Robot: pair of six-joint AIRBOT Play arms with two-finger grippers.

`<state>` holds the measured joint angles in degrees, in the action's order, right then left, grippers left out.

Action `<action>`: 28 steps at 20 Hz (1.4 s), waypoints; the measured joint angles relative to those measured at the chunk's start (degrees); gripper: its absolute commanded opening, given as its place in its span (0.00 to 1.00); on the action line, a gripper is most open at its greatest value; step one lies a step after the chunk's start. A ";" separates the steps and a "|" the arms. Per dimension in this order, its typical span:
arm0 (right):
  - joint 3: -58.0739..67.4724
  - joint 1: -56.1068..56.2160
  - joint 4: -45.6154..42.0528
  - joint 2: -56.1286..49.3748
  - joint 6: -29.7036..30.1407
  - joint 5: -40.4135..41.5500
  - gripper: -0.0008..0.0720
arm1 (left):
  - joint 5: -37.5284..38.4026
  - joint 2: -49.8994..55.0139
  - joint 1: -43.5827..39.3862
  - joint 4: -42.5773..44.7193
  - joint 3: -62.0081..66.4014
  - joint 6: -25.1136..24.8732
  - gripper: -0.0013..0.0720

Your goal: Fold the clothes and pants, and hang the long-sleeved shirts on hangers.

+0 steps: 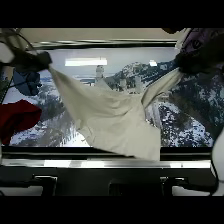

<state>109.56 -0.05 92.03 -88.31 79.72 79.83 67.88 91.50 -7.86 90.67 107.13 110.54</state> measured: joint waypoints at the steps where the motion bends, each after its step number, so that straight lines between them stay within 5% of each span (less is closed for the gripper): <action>1: -0.13 0.00 0.33 -3.23 0.15 -0.96 0.06 | -1.18 3.48 0.00 -1.90 0.02 0.02 0.04; 2: -0.22 -0.02 0.83 -6.14 0.17 -2.12 0.06 | -2.01 6.80 0.02 -3.91 0.02 0.04 0.05; 3: -0.26 -0.02 1.14 -8.22 0.20 -3.26 0.06 | -2.93 9.33 0.00 -5.66 0.02 0.02 0.18; 5: -0.35 0.00 1.49 -11.21 0.68 -5.51 0.06 | -3.65 12.39 0.07 -8.24 0.04 0.02 0.81; 6: -0.37 0.00 1.49 -12.09 1.05 -6.47 0.06 | -3.65 13.03 0.28 -9.33 0.04 0.02 0.94; 13: -0.37 0.00 1.22 -11.89 3.28 -5.60 0.06 | 4.33 4.22 5.70 -11.28 -2.47 -1.51 0.94; 17: -0.39 0.00 0.59 -10.88 3.65 -3.98 0.06 | 5.95 -8.98 6.08 -13.57 -20.39 1.86 0.94; 23: -0.42 0.00 0.57 -10.54 3.61 -0.94 0.06 | -12.24 -27.91 -3.69 -34.77 -60.08 4.63 0.94; 28: -0.42 0.00 0.42 -10.54 3.52 1.81 0.06 | -29.11 -28.50 -19.78 -45.72 -73.37 5.99 0.94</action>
<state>109.14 -0.05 92.44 -98.85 83.24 81.65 38.76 63.00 -27.64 44.95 33.76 116.53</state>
